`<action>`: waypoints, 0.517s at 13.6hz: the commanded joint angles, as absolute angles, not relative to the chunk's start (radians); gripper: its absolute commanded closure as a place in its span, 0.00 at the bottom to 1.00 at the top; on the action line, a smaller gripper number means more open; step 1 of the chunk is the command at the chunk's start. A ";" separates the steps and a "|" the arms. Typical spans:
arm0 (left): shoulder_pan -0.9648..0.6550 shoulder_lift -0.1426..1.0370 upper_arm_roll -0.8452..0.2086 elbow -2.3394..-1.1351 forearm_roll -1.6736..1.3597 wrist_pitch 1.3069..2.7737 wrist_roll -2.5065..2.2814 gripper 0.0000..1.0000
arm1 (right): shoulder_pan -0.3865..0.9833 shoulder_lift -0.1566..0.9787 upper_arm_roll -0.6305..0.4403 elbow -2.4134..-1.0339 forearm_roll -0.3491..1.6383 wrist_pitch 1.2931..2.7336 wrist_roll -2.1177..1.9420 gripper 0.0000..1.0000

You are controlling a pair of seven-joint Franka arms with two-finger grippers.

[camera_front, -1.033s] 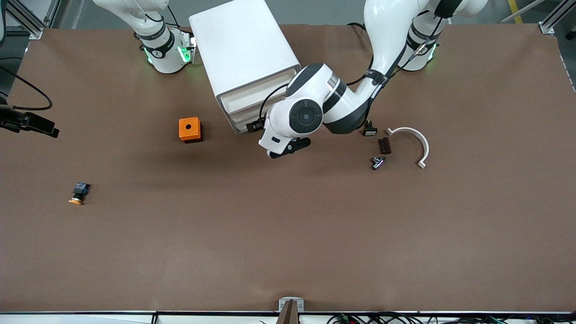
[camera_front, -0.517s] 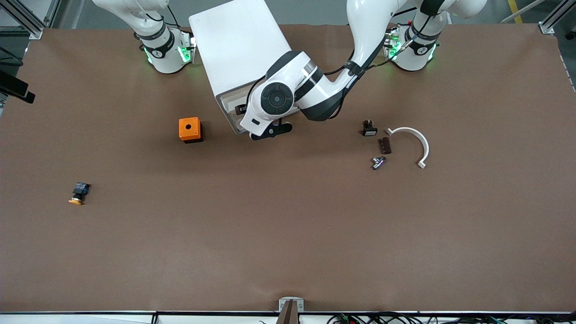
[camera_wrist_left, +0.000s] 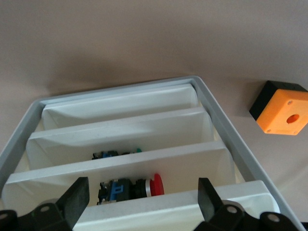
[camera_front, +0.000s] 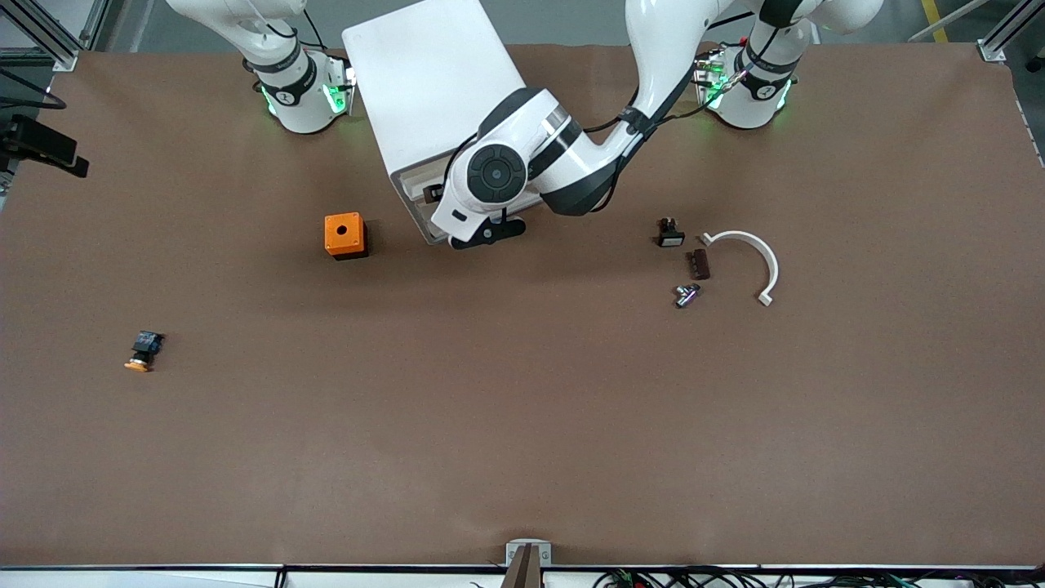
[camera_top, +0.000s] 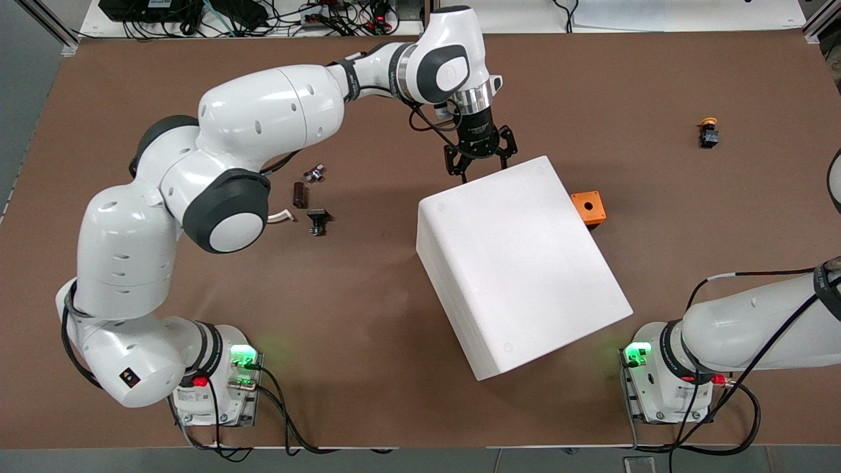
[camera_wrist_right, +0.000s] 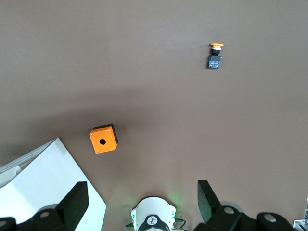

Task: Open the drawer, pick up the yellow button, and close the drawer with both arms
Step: 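Push the drawer shut with the left gripper while the right gripper withdraws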

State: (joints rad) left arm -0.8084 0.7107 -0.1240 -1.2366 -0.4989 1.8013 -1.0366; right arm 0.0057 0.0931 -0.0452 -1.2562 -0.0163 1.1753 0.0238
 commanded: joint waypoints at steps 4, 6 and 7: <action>-0.824 0.703 -0.124 -1.253 -0.568 1.801 -1.042 0.00 | -0.005 0.078 -0.058 -1.319 -0.003 1.192 0.021 0.00; -0.824 0.703 -0.124 -1.256 -0.571 1.801 -1.042 0.00 | -0.017 0.029 -0.058 -1.394 -0.003 1.244 0.021 0.00; -0.825 0.703 -0.126 -1.264 -0.572 1.801 -1.042 0.00 | -0.023 0.003 -0.057 -1.435 -0.003 1.267 0.021 0.00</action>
